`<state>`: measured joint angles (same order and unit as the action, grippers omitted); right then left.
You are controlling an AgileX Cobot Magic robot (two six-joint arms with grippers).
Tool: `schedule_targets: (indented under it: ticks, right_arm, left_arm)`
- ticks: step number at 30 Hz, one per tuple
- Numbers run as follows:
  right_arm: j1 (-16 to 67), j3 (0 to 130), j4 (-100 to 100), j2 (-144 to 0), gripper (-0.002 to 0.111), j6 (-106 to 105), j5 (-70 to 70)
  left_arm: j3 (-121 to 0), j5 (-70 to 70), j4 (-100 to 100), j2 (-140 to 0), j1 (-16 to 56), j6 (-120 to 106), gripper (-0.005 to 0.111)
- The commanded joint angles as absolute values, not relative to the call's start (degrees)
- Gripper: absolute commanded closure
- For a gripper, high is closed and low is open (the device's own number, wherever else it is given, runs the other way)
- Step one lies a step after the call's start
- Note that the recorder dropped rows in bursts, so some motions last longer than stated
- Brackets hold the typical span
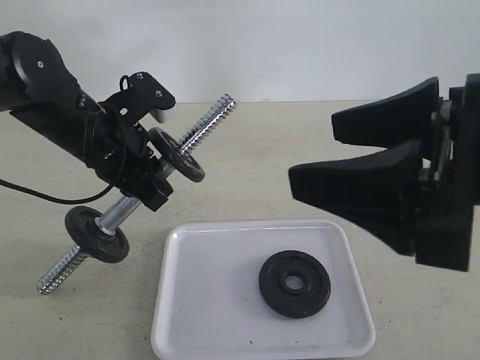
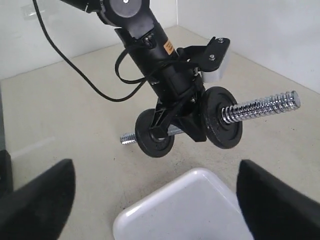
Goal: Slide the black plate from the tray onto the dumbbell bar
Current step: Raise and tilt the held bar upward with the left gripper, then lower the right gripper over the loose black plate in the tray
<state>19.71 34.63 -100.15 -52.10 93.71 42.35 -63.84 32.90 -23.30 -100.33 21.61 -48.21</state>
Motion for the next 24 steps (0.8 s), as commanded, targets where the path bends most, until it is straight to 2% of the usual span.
schedule_targets:
  ticks: [1, 5, 12, 19, 24]
  right_arm:
    - [26.4, 35.0, -99.9, -52.5, 0.015, 96.2, 32.0]
    - [30.7, 36.7, -99.9, -55.8, 0.003, 97.0, 31.2]
    - [32.6, 42.1, -99.9, -65.4, 0.003, 96.5, 30.4]
    - [32.6, 42.9, -99.9, -68.7, 0.004, 94.8, 16.3]
    - [32.6, 42.7, -99.9, -68.7, 0.004, 96.1, 22.6]
  left_arm:
    - [-65.9, 26.8, -32.4, -97.4, 21.9, -53.8, 0.102]
    - [-65.9, 26.9, -32.3, -97.4, 21.9, -53.8, 0.102]
    - [-65.9, 29.3, -32.3, -97.4, 21.9, -53.8, 0.102]
    - [-65.9, 30.5, -32.2, -97.4, 21.9, -54.9, 0.102]
    - [-65.9, 30.7, -32.2, -97.4, 21.9, -54.9, 0.102]
